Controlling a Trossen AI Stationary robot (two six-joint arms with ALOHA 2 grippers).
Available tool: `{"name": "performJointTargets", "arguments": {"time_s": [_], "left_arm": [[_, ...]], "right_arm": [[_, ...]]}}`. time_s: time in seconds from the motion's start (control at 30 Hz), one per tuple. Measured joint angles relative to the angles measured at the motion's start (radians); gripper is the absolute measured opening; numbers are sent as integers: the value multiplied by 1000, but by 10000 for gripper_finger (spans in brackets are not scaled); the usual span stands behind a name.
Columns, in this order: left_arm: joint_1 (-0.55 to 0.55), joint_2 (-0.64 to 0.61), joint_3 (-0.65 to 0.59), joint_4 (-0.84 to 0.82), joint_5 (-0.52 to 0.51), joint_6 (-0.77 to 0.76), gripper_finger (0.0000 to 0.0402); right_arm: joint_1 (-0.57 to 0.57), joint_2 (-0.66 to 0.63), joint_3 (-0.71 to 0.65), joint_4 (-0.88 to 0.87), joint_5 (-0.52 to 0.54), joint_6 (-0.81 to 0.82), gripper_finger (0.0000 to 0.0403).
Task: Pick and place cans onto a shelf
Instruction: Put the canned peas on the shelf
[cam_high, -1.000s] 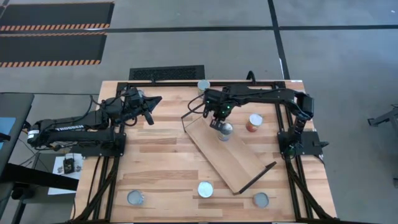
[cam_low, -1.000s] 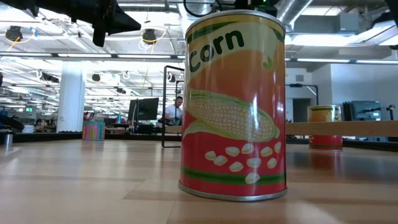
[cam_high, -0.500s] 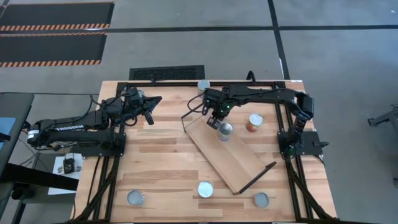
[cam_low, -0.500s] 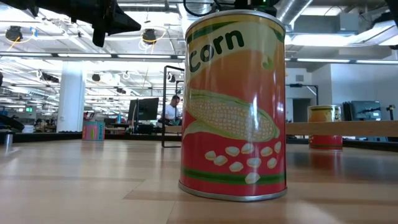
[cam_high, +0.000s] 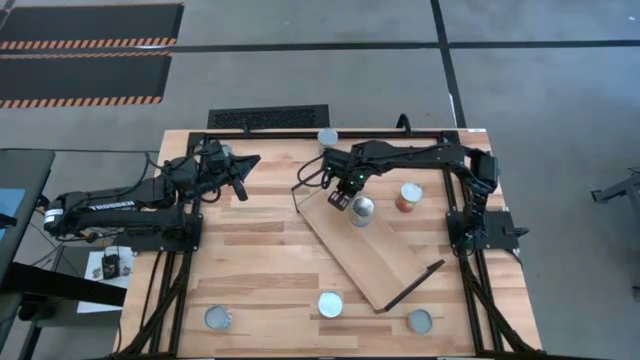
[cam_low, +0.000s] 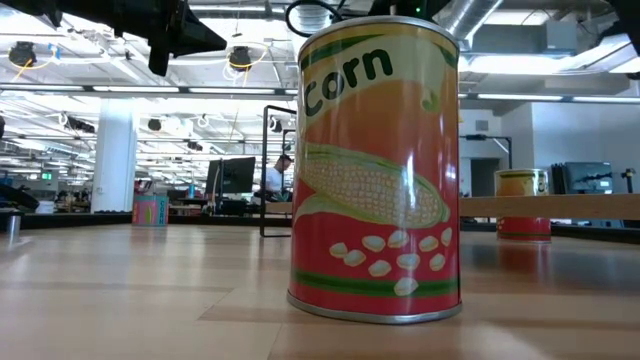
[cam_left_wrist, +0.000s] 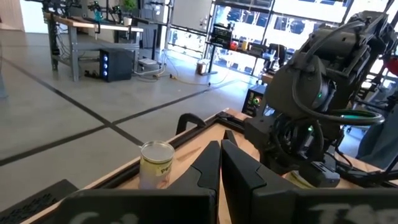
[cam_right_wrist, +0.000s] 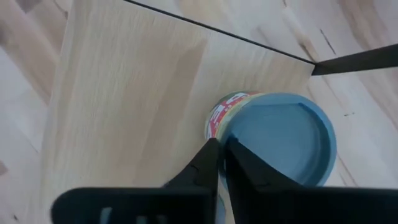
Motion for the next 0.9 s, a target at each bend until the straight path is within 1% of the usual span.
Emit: {"name": "performJointTargets", "arguments": {"time_s": [0.3, 0.4, 0.47, 0.53, 0.6, 0.67, 0.73, 0.8, 0.9], "left_arm": [[0, 0, 0, 2, 0, 0, 0], [0, 0, 0, 2, 0, 0, 0], [0, 0, 0, 2, 0, 0, 0], [0, 0, 0, 1, 1, 0, 0], [0, 0, 0, 2, 1, 0, 0], [0, 0, 0, 1, 3, 0, 0], [0, 0, 0, 1, 3, 0, 0], [0, 0, 0, -1, 3, 0, 0], [-1, 0, 0, -8, 6, 0, 0]], "right_arm": [[0, 0, 0, 12, -7, 9, 97], [0, 0, 10, 1, -35, 5, 108], [3, 0, 37, -17, -68, -29, 110], [11, 0, 77, -48, -77, -78, 104], [16, -12, 110, -104, -72, -137, 85], [9, -24, 135, -137, -57, -180, 54], [-21, -47, 130, -180, -50, -211, 19], [-53, -77, 102, -181, -18, -230, 11], [-117, -132, 30, -126, -23, -242, 13]]}}
